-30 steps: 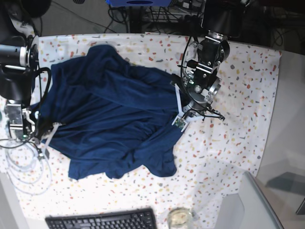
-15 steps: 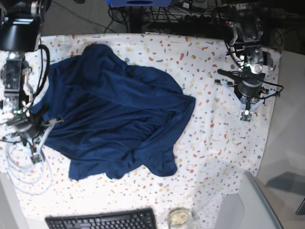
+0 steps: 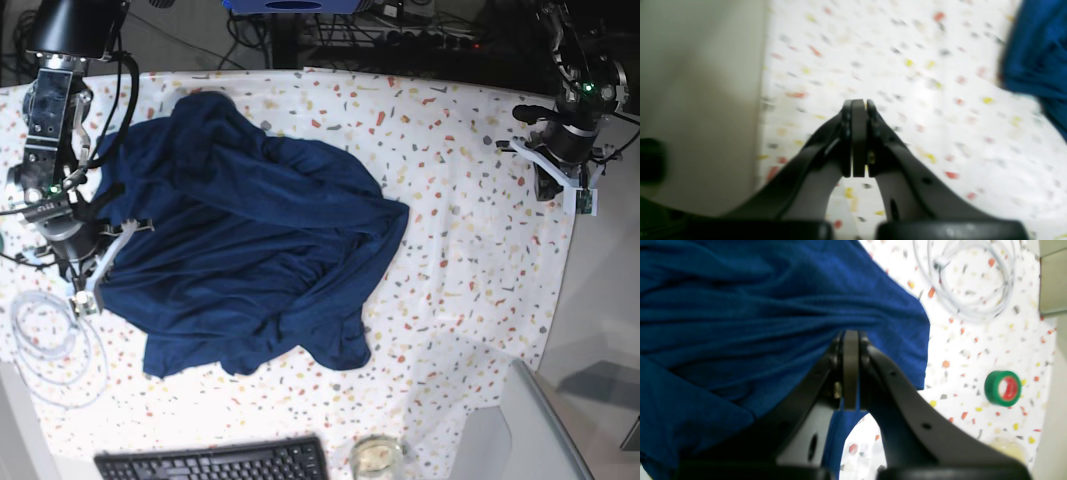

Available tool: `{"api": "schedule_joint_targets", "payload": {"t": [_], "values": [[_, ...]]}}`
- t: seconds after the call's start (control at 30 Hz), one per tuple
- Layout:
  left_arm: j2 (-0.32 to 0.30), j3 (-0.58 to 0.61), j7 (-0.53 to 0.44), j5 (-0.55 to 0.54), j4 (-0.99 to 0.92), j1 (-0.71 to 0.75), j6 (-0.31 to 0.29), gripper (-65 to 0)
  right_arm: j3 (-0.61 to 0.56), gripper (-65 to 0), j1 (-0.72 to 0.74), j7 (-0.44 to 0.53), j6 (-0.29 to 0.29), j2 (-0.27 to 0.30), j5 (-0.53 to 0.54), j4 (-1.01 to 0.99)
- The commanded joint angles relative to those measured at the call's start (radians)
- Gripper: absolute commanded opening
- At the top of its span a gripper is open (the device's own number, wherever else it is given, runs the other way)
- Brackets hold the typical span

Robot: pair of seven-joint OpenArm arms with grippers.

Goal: Layout the t-shirt on the table in an organized manner, then fold the t-shirt properly
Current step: 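Grasp the shirt edge near the cable with the right gripper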

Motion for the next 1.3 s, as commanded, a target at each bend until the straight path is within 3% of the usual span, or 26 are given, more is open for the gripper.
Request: {"api": "schedule_joint_targets", "payload": {"t": [0.0, 0.33, 0.43, 0.53, 0.63, 0.73, 0.87, 1.17, 1.27], "values": [[-0.008, -0.003, -0.052, 0.003, 0.019, 0.015, -0.006, -65.0, 0.004, -65.0, 0.004, 0.020, -0.006, 0.005, 0.002, 0.026], [-0.014, -0.002, -0.289, 0.006, -0.048, 0.068, -0.007, -65.0, 0.007, -65.0, -0.015, 0.023, -0.006, 0.007, 0.002, -0.014], [-0.014, 0.055, -0.331, 0.007, -0.125, 0.042, -0.007, -65.0, 0.009, -65.0, -0.010, 0.075, -0.006, 0.012, 0.002, -0.086], [-0.012, 0.084, -0.372, 0.006, -0.117, 0.080, -0.007, -65.0, 0.009, -65.0, -0.075, 0.110, -0.006, 0.012, 0.002, -0.023], [-0.011, 0.086, -0.431, 0.006, -0.134, 0.109, -0.007, -65.0, 0.004, -65.0, -0.131, 0.118, -0.006, -0.001, 0.002, 0.044], [-0.014, 0.083, -0.474, 0.006, -0.179, 0.112, -0.007, -65.0, 0.004, -65.0, -0.093, 0.118, -0.012, -0.028, 0.002, -0.005], [-0.015, 0.077, -0.497, 0.006, -0.197, 0.114, -0.007, -65.0, 0.007, -65.0, -0.061, 0.112, -0.015, -0.034, -0.001, -0.028], [-0.023, 0.078, -0.512, 0.006, -0.205, 0.114, -0.006, -65.0, 0.004, -65.0, -0.164, 0.115, -0.015, -0.036, 0.001, 0.063], [-0.026, 0.077, -0.512, 0.006, -0.205, 0.114, -0.006, -65.0, 0.010, -65.0, -0.185, 0.110, -0.015, -0.079, 0.002, 0.100]]}}
